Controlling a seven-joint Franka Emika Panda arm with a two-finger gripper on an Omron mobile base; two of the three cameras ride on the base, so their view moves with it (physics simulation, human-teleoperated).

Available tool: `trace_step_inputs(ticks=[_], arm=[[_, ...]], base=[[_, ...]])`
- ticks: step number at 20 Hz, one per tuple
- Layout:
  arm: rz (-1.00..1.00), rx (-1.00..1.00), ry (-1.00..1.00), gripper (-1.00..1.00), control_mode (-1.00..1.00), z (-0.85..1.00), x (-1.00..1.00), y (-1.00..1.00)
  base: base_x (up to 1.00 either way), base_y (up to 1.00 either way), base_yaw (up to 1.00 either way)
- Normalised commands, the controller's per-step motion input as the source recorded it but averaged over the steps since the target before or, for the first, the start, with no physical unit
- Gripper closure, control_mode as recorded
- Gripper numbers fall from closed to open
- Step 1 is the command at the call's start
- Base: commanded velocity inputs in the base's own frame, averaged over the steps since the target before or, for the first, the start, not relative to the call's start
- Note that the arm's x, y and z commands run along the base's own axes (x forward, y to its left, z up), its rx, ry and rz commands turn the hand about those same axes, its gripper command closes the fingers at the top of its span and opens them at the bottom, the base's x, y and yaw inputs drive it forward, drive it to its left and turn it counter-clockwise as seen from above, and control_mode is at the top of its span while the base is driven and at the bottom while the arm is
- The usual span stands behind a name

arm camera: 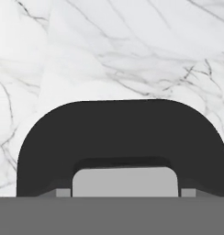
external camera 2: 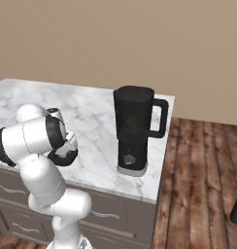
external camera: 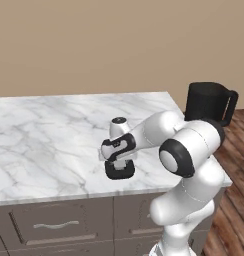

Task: Grab the garlic and lemon wedge from the fridge, place them in the blender, close the lid, and turn on the blender to create a marinade.

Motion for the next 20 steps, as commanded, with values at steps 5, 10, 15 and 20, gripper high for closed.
trace_step_inputs(ticks=[5,10,15,20], arm=[[0.00,0.00,-0.02,1.00,-1.00,-0.01,0.00,-0.07],[0.00,0.00,-0.21,1.00,-1.00,0.77,-0.27,-0.19],[0.01,0.00,-0.11,1.00,-1.00,1.00,-0.20,-0.33],[0.05,0.00,-0.03,1.00,-1.00,1.00,0.00,-0.27]], base=[[0.00,0.00,0.00],[0.00,0.00,0.00],[0.00,0.00,0.00],[0.00,0.00,0.00]])
